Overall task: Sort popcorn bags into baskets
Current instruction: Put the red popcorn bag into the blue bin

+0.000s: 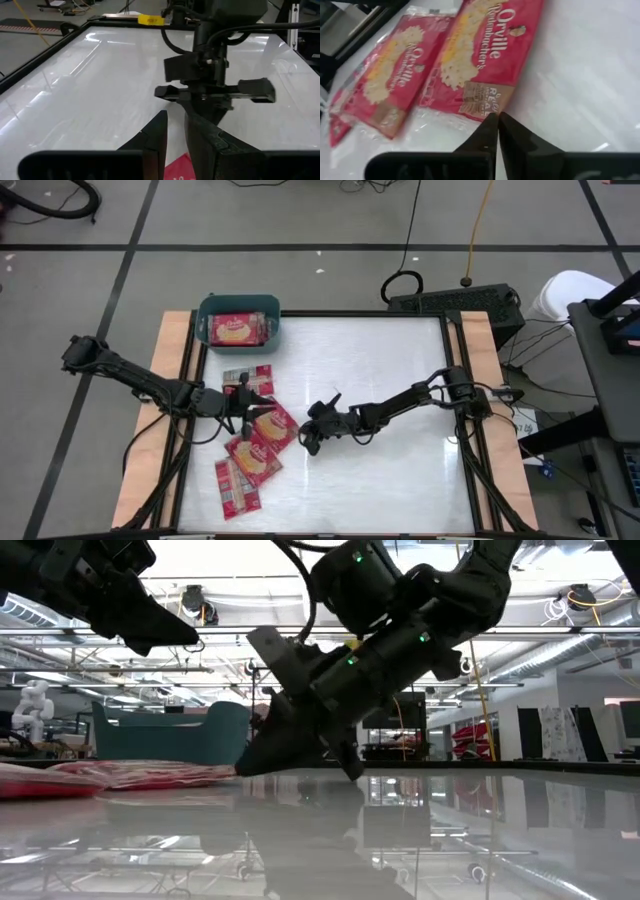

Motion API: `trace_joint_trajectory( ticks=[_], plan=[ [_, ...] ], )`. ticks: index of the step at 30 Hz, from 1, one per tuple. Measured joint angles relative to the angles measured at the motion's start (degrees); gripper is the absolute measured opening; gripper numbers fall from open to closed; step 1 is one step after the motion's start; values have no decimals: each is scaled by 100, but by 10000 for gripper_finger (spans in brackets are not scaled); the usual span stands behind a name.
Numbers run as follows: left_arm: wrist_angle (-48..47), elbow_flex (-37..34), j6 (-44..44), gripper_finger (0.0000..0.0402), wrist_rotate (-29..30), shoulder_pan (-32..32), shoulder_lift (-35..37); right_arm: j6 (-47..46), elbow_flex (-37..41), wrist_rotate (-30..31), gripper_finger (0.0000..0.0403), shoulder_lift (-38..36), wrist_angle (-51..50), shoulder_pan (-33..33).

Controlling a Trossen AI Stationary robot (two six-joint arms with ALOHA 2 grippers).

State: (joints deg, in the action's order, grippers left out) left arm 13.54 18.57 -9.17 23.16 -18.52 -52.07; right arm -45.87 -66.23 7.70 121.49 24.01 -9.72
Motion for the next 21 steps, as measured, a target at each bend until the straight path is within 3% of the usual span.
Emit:
trace_joint_trajectory(
  ticks=[6, 12, 21],
  plan=[
    [-4, 0, -38, 69, -3, 21, -7, 884, 29, 91, 1, -219, -76, 54],
    [22, 1, -201, 84, -249, 288, -4, 2093, 11, 36, 0, -765, -851, 118],
    [-146, 2, 57, 225, -1193, 1051, -7, 3686, 12, -30, 0, -1212, -1143, 272]
  ],
)
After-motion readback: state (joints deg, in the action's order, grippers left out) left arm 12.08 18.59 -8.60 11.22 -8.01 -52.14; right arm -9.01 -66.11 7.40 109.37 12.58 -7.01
